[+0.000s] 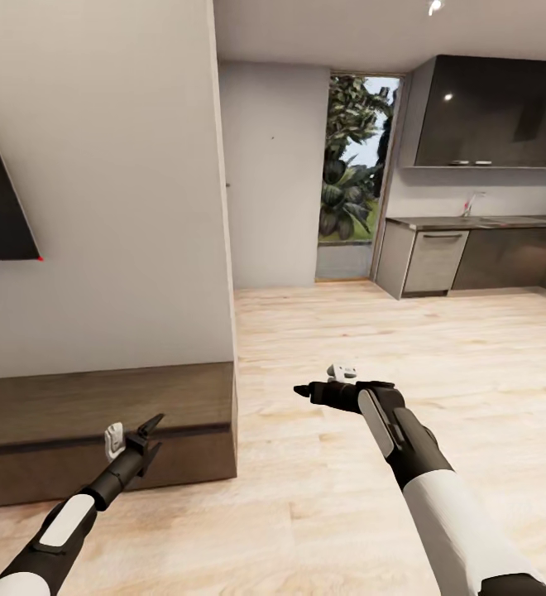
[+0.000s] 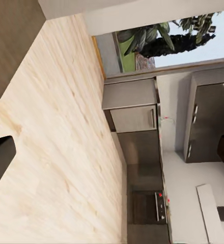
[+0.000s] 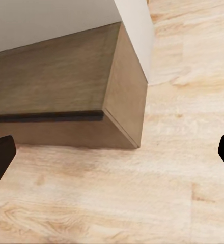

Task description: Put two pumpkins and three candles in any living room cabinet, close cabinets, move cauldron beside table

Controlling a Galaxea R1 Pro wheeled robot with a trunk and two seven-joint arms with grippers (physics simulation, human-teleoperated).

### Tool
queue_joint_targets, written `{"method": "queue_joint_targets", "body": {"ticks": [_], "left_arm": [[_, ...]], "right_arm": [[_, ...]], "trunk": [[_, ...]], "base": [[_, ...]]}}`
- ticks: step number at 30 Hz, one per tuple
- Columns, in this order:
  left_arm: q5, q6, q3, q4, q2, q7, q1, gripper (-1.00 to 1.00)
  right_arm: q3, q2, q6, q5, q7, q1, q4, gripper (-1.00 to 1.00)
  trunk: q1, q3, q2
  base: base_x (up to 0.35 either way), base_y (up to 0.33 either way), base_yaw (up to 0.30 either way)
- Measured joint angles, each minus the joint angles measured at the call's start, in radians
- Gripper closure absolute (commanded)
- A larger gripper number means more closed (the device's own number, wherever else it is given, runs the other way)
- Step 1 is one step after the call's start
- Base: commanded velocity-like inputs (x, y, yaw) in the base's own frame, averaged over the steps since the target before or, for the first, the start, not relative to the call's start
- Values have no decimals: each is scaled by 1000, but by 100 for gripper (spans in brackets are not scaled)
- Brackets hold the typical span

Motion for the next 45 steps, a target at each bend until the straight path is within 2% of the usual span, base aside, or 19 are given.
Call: {"method": "queue_joint_targets", "body": {"ticks": [1, 5, 12, 23, 42, 45], "left_arm": [[1, 1, 1, -1, 1, -83, 0, -100], [4, 5, 2, -2, 3, -104, 0, -100], [5, 2, 4, 4, 2, -98, 0, -100], [43, -1, 7, 6, 3, -99, -5, -100], [43, -9, 7, 7, 2, -97, -8, -100], [45, -7, 8, 7, 3, -108, -8, -100]], "right_arm": [[0, 0, 0, 0, 0, 0, 0, -100], [0, 0, 0, 0, 0, 0, 0, -100], [0, 0, -7, -1, 0, 0, 0, -100], [5, 2, -9, 0, 0, 0, 0, -100], [18, 2, -9, 0, -1, 0, 0, -100], [17, 2, -9, 0, -2, 0, 0, -100]], "trunk": [[4, -3, -7], [19, -16, -35], [46, -38, -84], [88, -72, -161], [161, -132, -294], [161, -132, -294]], "base": [[0, 0, 0], [0, 0, 0], [0, 0, 0], [0, 0, 0], [0, 0, 0], [0, 0, 0]]}}
